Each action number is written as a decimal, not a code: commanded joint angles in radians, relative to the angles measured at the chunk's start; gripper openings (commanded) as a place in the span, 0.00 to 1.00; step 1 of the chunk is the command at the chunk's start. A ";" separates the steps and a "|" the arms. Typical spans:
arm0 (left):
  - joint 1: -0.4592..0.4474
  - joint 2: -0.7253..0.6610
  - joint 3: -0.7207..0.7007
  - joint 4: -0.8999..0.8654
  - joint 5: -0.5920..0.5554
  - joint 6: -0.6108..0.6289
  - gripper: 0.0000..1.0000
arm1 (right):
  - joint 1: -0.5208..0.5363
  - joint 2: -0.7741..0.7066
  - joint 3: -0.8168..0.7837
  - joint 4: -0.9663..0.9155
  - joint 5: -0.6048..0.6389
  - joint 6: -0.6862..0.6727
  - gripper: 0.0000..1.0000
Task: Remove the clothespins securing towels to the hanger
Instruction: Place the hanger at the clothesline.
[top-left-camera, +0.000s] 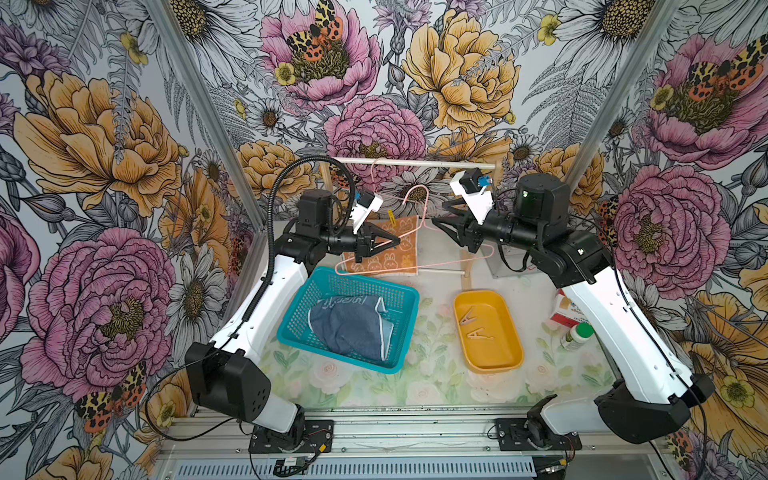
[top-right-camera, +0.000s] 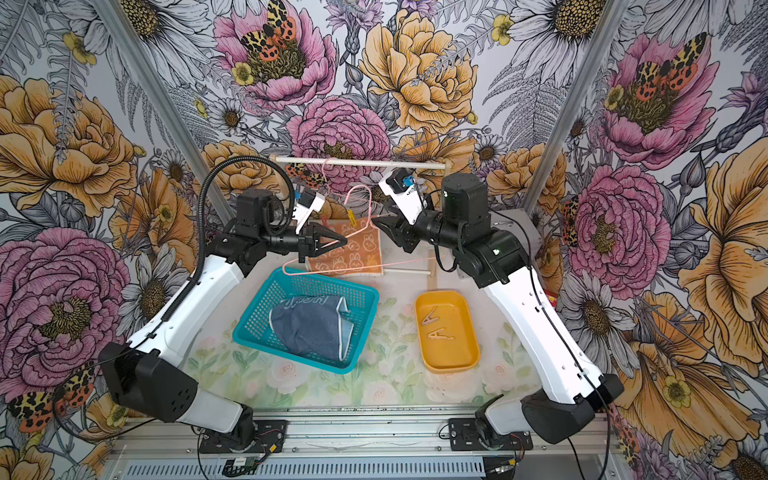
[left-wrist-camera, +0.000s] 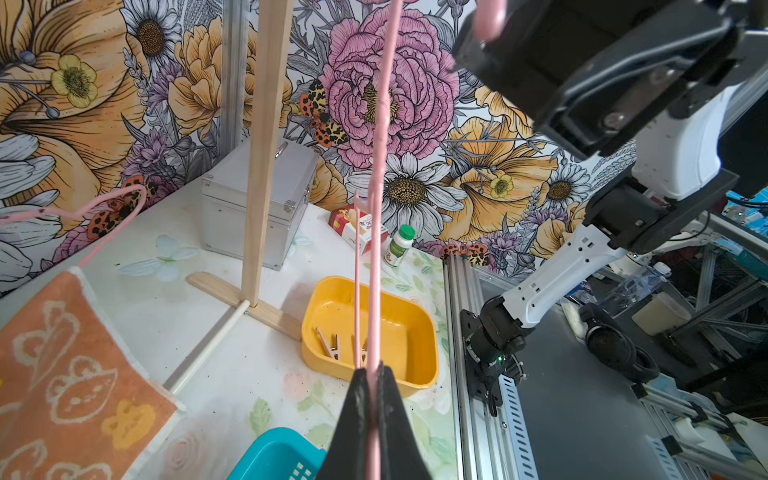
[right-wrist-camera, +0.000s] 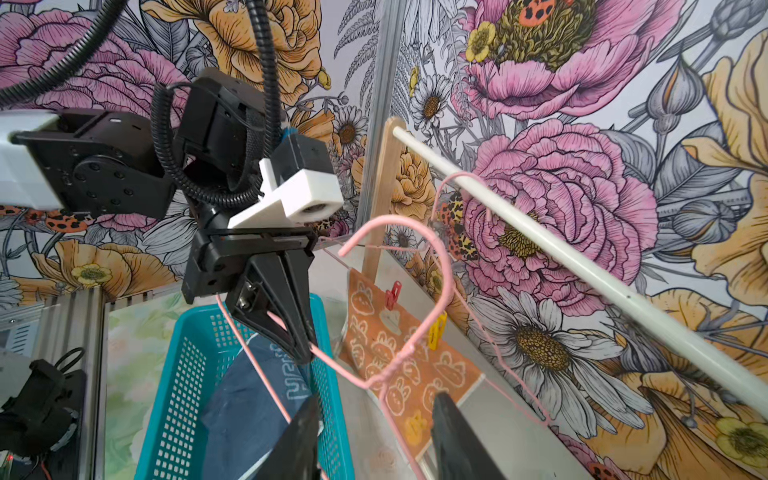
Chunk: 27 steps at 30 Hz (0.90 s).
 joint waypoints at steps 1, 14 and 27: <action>-0.003 -0.074 -0.013 0.004 0.018 0.028 0.00 | -0.018 -0.028 -0.035 -0.048 -0.090 -0.048 0.45; -0.022 -0.132 -0.025 -0.016 0.005 0.036 0.00 | -0.039 -0.004 -0.054 -0.078 -0.149 -0.072 0.45; -0.029 -0.141 -0.013 -0.048 0.017 0.055 0.00 | -0.038 0.054 -0.030 -0.078 -0.203 -0.080 0.38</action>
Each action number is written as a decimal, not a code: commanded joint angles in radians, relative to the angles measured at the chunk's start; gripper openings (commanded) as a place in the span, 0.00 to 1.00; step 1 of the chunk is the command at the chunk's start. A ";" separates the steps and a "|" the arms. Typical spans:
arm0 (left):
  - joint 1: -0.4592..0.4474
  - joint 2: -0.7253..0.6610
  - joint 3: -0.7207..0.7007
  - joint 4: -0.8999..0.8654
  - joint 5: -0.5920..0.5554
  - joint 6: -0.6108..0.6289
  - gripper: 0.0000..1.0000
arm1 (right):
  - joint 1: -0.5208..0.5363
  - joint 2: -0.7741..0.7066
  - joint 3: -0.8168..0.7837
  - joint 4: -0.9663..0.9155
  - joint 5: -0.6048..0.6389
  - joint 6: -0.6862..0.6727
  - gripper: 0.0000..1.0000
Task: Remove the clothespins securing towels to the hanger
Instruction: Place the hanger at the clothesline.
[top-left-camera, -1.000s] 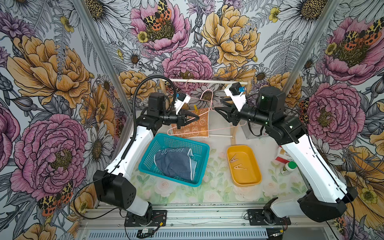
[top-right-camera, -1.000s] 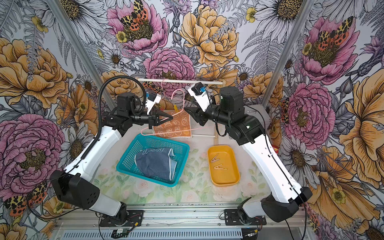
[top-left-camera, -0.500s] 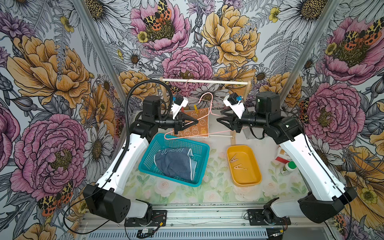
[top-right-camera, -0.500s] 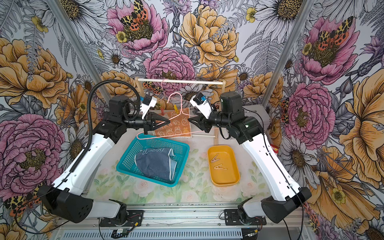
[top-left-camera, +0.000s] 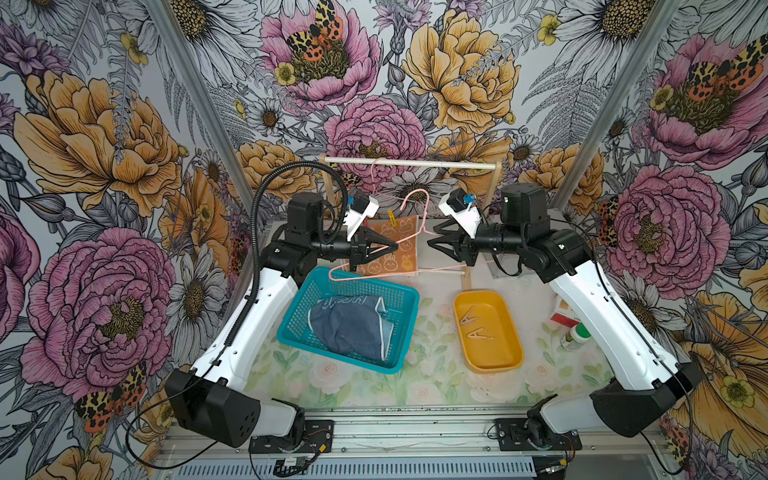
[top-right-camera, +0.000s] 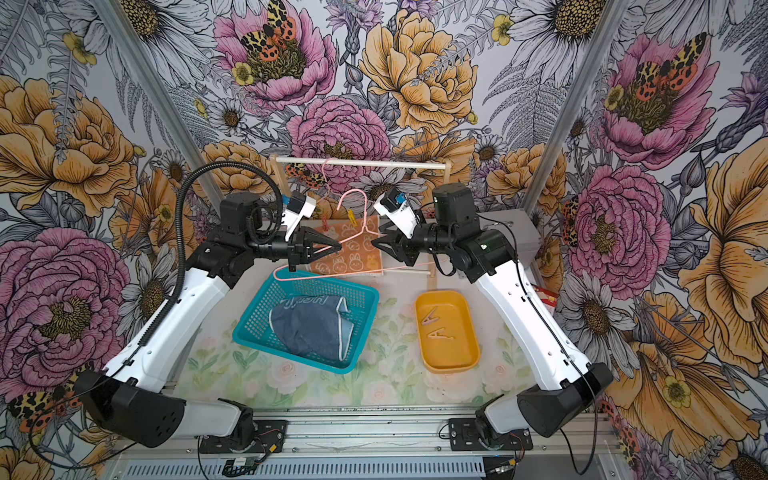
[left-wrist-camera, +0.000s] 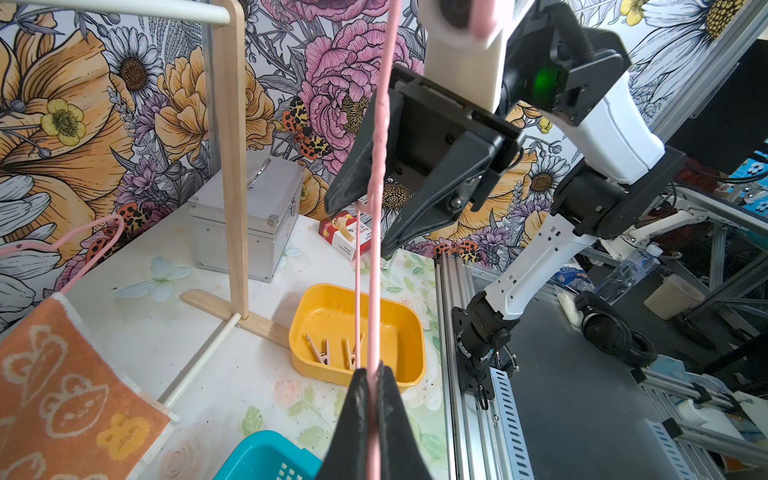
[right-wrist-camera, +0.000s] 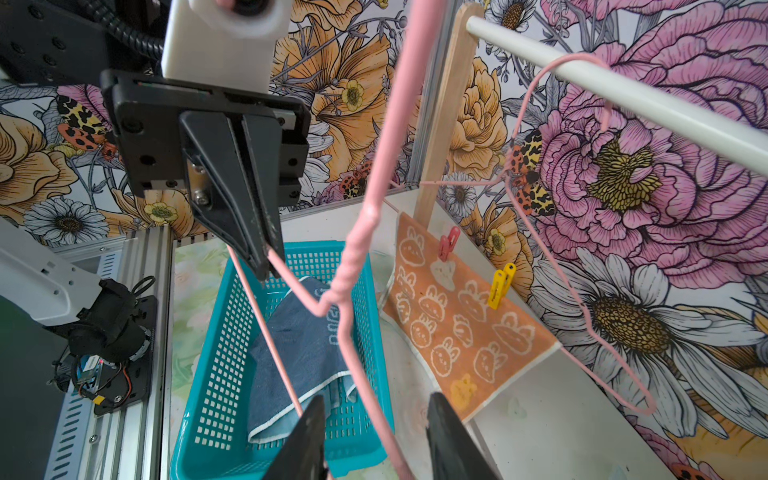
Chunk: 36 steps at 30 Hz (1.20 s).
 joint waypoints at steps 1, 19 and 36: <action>-0.010 -0.034 0.000 -0.005 0.017 0.027 0.00 | -0.004 0.016 0.037 -0.004 -0.044 -0.005 0.35; 0.043 0.059 0.022 -0.007 -0.053 0.031 0.53 | -0.002 -0.061 -0.021 -0.004 0.094 0.021 0.00; 0.050 0.072 0.014 -0.007 -0.296 0.010 0.66 | -0.006 -0.169 -0.051 -0.082 0.678 -0.018 0.00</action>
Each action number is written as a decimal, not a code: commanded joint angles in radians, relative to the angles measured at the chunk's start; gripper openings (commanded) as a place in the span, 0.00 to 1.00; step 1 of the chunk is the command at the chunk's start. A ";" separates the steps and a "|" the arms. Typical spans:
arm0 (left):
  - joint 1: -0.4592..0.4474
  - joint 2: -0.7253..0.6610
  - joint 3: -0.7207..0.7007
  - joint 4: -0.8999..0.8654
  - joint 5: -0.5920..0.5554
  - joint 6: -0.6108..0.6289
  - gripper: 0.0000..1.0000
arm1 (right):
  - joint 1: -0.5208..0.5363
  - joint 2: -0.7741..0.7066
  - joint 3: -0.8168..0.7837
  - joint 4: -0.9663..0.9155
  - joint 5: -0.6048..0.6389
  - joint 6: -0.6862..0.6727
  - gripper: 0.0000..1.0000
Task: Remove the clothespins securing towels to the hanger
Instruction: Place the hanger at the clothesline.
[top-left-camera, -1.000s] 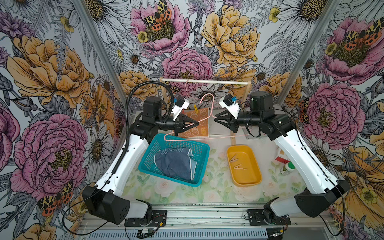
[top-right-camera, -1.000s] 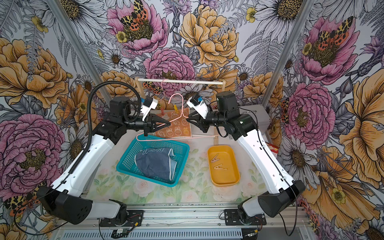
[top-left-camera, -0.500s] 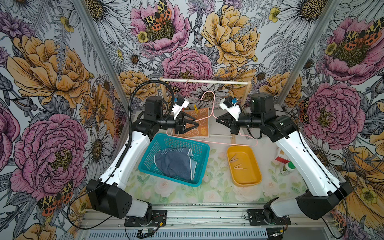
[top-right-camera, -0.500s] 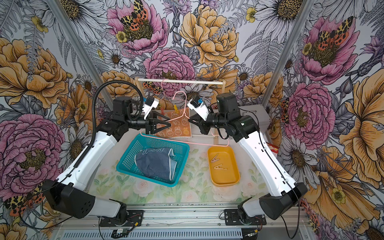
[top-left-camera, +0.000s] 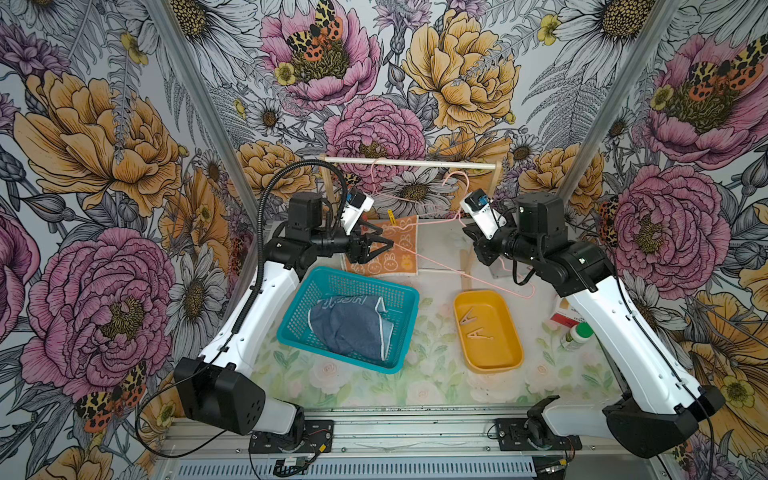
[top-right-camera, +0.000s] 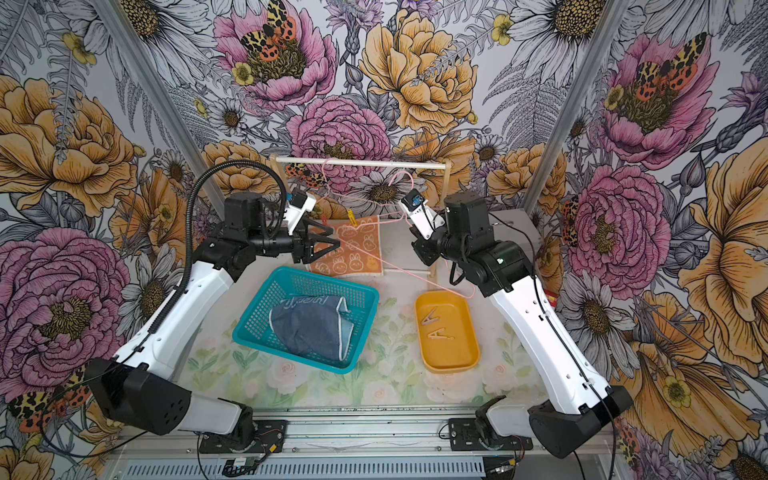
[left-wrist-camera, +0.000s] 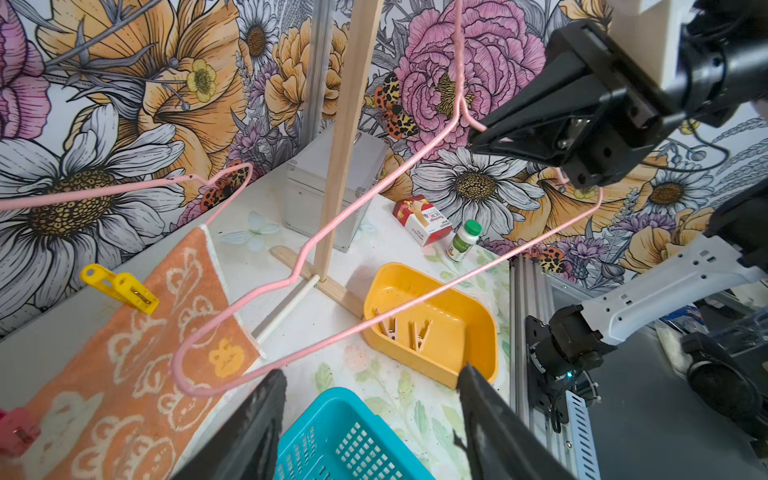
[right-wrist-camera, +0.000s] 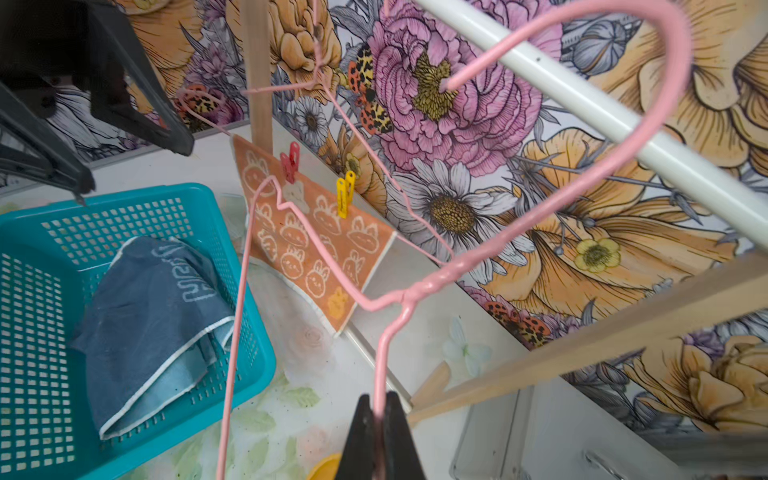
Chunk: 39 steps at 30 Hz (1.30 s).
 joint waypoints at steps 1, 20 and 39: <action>0.000 0.011 0.011 0.010 -0.084 -0.013 0.66 | -0.006 -0.051 0.018 -0.026 0.153 -0.022 0.00; 0.003 -0.009 -0.005 0.027 -0.186 -0.036 0.63 | -0.006 -0.064 0.152 -0.144 0.518 -0.095 0.00; 0.053 -0.070 -0.099 0.185 -0.277 -0.144 0.63 | 0.022 0.196 0.340 -0.139 0.573 -0.119 0.00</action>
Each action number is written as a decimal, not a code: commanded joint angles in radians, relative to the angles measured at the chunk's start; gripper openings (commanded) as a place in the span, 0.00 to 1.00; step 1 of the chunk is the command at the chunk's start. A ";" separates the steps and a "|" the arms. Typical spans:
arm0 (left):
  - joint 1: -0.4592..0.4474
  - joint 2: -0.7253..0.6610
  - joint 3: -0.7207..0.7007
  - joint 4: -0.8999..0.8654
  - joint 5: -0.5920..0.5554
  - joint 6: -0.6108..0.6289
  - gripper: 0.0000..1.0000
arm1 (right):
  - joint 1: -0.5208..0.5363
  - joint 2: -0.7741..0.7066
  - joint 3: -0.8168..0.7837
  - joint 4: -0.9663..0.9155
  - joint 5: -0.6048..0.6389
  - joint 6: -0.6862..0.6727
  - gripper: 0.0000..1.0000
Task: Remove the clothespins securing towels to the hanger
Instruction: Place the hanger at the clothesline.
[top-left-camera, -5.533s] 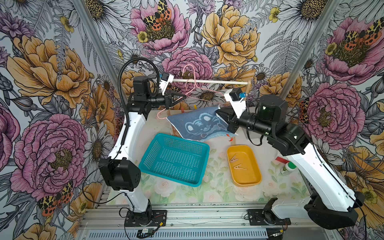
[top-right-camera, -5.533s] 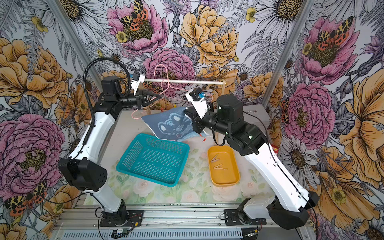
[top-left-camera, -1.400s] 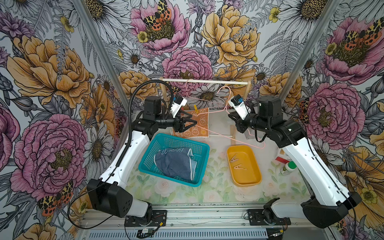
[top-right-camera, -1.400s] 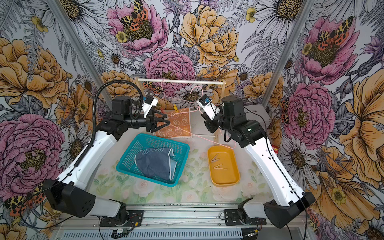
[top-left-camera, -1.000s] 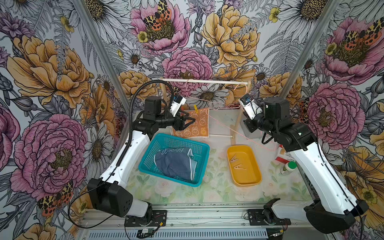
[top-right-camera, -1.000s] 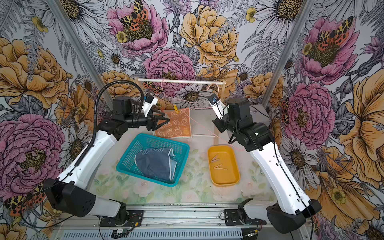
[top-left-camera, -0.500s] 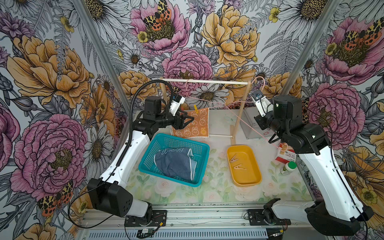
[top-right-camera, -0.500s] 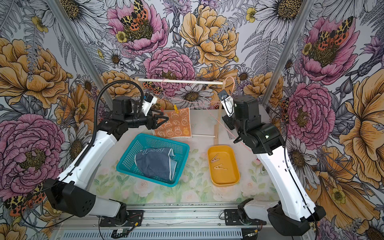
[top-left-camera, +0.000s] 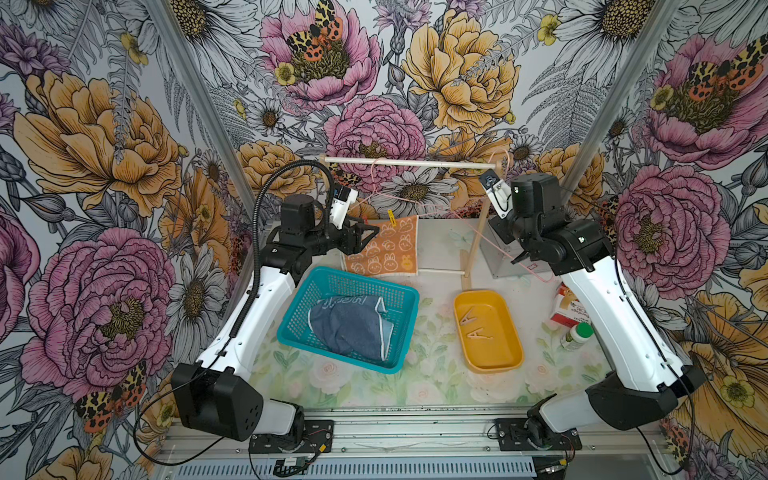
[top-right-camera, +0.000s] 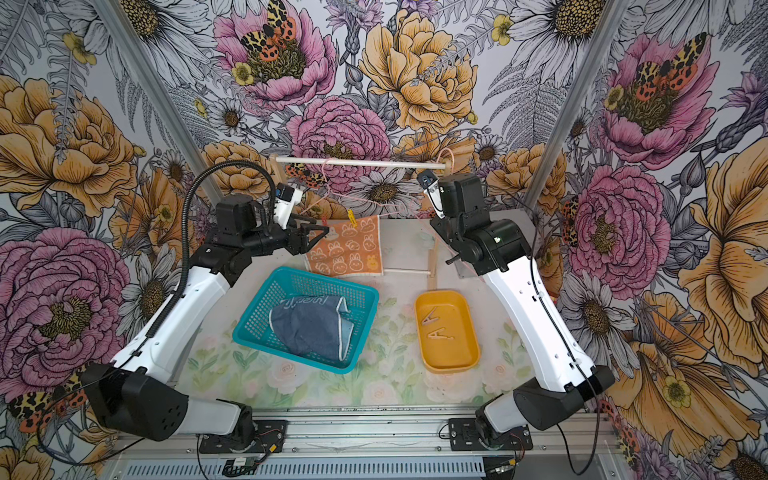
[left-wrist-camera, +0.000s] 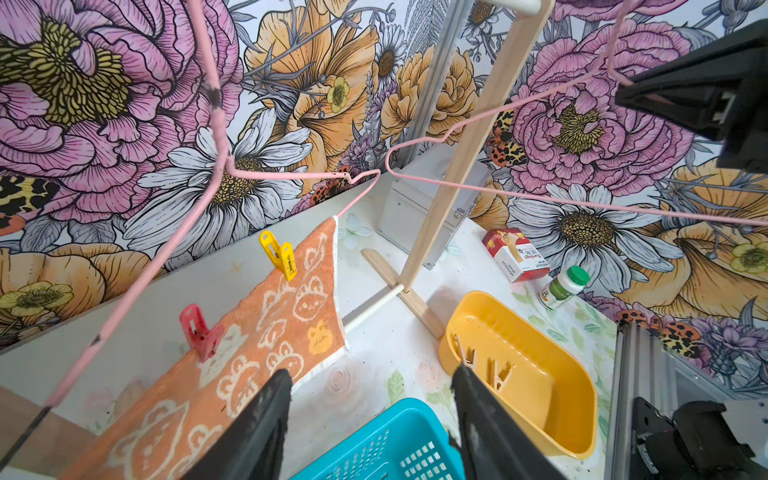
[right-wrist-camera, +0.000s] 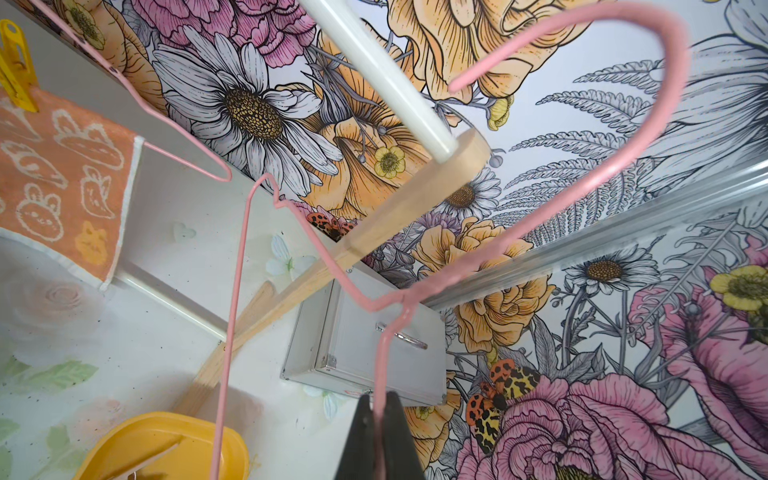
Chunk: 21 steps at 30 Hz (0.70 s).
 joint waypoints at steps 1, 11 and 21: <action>0.012 -0.030 -0.021 0.049 -0.025 -0.024 0.63 | 0.016 0.036 0.071 0.018 0.003 -0.002 0.00; 0.029 -0.042 -0.046 0.077 -0.025 -0.036 0.63 | 0.021 0.164 0.155 0.024 0.016 0.008 0.00; 0.044 -0.052 -0.053 0.096 -0.018 -0.048 0.62 | -0.011 0.180 0.071 0.099 -0.035 0.042 0.00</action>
